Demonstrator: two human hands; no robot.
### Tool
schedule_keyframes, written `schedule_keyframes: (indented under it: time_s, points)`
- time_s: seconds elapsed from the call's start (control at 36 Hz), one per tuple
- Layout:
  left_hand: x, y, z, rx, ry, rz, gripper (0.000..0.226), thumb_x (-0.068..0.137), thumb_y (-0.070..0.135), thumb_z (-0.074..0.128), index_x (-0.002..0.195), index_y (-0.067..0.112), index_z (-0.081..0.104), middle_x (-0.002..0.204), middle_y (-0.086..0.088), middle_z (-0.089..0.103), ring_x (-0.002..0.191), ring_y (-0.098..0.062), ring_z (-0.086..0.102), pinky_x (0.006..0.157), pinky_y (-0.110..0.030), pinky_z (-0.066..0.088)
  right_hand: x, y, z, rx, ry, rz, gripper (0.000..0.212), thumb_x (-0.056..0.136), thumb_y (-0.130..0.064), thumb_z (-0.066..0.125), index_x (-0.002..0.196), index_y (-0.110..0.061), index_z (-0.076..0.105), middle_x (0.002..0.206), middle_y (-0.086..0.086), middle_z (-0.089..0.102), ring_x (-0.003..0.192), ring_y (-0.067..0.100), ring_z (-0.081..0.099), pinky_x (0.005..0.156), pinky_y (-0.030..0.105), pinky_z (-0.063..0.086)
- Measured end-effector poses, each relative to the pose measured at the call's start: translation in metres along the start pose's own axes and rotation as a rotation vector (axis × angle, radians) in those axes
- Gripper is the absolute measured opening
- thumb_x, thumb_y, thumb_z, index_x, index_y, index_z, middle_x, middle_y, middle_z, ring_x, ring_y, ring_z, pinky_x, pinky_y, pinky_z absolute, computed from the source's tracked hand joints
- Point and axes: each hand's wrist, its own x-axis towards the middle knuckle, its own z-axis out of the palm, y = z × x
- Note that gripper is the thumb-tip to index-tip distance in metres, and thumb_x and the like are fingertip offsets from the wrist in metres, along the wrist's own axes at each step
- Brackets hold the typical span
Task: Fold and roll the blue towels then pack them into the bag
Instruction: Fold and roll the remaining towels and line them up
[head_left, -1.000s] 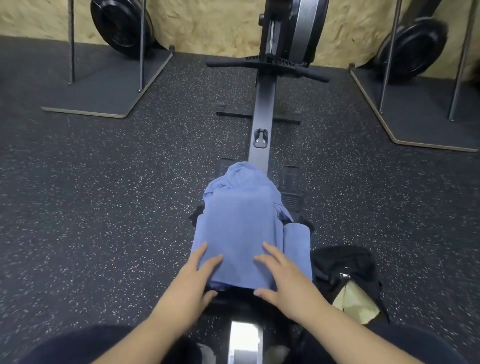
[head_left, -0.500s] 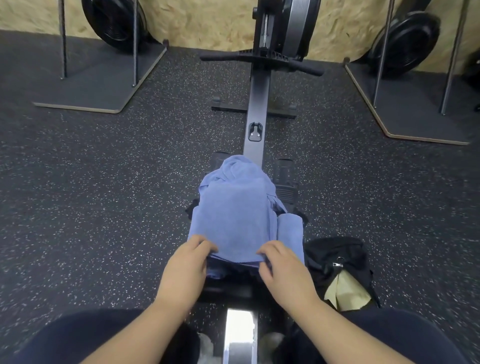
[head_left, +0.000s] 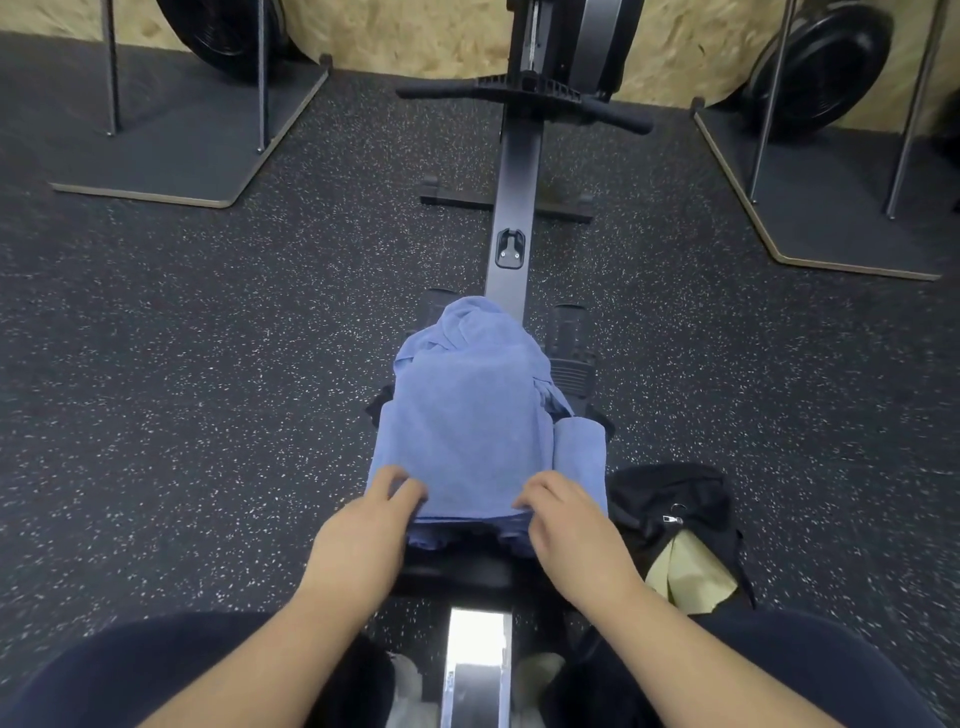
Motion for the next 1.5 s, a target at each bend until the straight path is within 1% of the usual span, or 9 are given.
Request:
schedule_keyframes:
  time_s: [0.14,0.22,0.31,0.53,0.69,1.0,1.14,1.36,1.5]
  points:
    - [-0.001,0.001,0.004,-0.015,0.002,0.006,0.03,0.088,0.029,0.062,0.113,0.028,0.045,0.131,0.009,0.026,0.084,-0.023,0.058,0.062,-0.033,0.046,0.001,-0.006,-0.007,0.129,-0.111,0.101,0.02,0.091,-0.029,0.06,0.107,-0.018,0.056,0.129,-0.017,0.034,0.088,0.004,0.05,0.076,0.018,0.035]
    - [0.003,0.001,0.008,0.113,0.028,0.074,0.055,0.053,0.014,0.087,0.092,0.021,0.049,0.102,-0.001,0.041,0.066,-0.026,0.051,0.045,-0.031,0.035,0.001,-0.007,-0.004,0.126,-0.145,0.135,0.029,0.089,-0.038,0.062,0.109,-0.02,0.051,0.14,-0.015,0.028,0.108,0.009,0.051,0.08,0.019,0.036]
    - [0.009,-0.001,0.011,0.283,0.121,0.125,0.058,0.033,-0.001,0.085,0.078,0.016,0.054,0.082,-0.006,0.045,0.061,-0.026,0.043,0.048,-0.031,0.026,0.002,-0.01,-0.004,0.16,-0.096,0.137,0.028,0.092,-0.042,0.057,0.108,-0.019,0.055,0.137,-0.014,0.033,0.113,0.009,0.05,0.085,0.019,0.037]
    - [0.014,0.003,0.019,0.318,0.348,0.349,0.031,0.053,0.008,0.077,0.076,0.02,0.058,0.08,-0.001,0.051,0.074,-0.026,0.052,0.07,-0.036,0.03,0.011,-0.009,-0.002,0.298,0.087,0.178,0.008,0.097,-0.019,0.05,0.095,-0.016,0.057,0.102,-0.012,0.049,0.089,0.004,0.05,0.079,0.028,0.045]
    - [0.017,0.004,0.024,0.284,0.452,0.442,0.014,0.066,0.01,0.06,0.075,0.021,0.059,0.074,0.004,0.051,0.073,-0.021,0.048,0.078,-0.035,0.032,0.022,-0.009,-0.004,0.332,0.048,0.318,0.014,0.096,-0.03,0.053,0.107,-0.022,0.051,0.102,-0.013,0.05,0.088,0.004,0.048,0.077,0.018,0.033]
    - [0.022,0.001,0.022,0.22,0.411,0.432,0.018,0.066,0.008,0.069,0.071,0.023,0.061,0.067,0.008,0.051,0.068,-0.019,0.052,0.081,-0.032,0.028,0.067,-0.002,-0.013,0.323,-0.067,0.363,0.023,0.095,-0.02,0.054,0.117,-0.015,0.048,0.082,-0.01,0.049,0.084,0.015,0.056,0.075,0.028,0.041]
    - [0.024,-0.001,0.023,0.194,0.359,0.43,0.023,0.063,0.008,0.073,0.072,0.026,0.061,0.07,0.011,0.052,0.072,-0.017,0.051,0.084,-0.032,0.028,0.077,0.003,-0.022,0.305,0.087,0.372,0.014,0.093,-0.011,0.05,0.106,-0.013,0.052,0.077,-0.012,0.049,0.077,0.012,0.046,0.065,0.023,0.028]
    - [0.024,-0.001,0.024,0.158,0.347,0.426,0.02,0.065,0.009,0.065,0.075,0.026,0.061,0.074,0.009,0.053,0.071,-0.018,0.055,0.082,-0.032,0.028,0.097,0.0,-0.023,0.321,0.042,0.435,0.015,0.092,-0.018,0.048,0.107,-0.016,0.045,0.086,-0.005,0.056,0.08,0.014,0.051,0.06,0.023,0.027]
    - [0.022,0.003,0.021,0.144,0.341,0.413,0.025,0.07,0.016,0.042,0.081,0.026,0.062,0.08,0.007,0.053,0.075,-0.018,0.053,0.081,-0.034,0.03,0.117,0.004,-0.018,0.343,0.075,0.377,0.021,0.095,-0.02,0.051,0.116,-0.015,0.053,0.094,-0.005,0.053,0.089,0.017,0.052,0.068,0.023,0.03]
